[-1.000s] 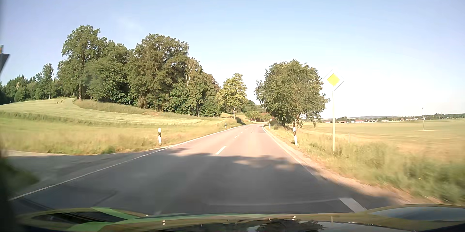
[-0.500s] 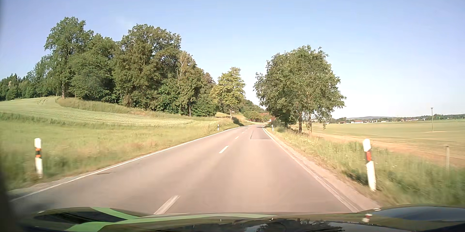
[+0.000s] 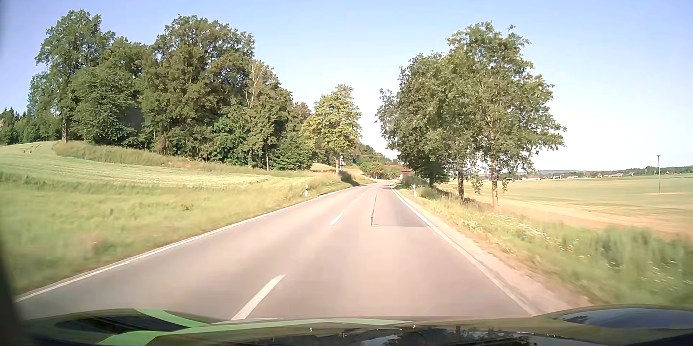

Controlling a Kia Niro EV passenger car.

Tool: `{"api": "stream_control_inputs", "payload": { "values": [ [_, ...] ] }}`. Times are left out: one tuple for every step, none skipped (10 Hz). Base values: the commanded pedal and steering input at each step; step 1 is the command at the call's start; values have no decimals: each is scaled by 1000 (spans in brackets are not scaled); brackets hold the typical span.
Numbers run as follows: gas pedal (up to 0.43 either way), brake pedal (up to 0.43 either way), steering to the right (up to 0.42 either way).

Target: Follow the waypoints while adhering to traffic rules and regulations

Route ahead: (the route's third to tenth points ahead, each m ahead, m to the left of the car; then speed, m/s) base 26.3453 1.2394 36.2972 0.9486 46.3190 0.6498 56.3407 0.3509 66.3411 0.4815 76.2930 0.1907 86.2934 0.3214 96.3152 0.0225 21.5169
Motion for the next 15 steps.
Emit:
{"api": "stream_control_inputs", "payload": {
  "values": [
    [268, 0, 4],
    [268, 0, 3],
    [268, 0, 4],
    [268, 0, 3],
    [268, 0, 4],
    [268, 0, 3],
    [260, 0, 3],
    [260, 0, 3],
    [260, 0, 4],
    [260, 0, 3],
    [240, 0, 3],
    [220, 0, 1],
    [220, 0, 0],
    [220, 0, -2],
    [220, 0, -1]
  ]
}}
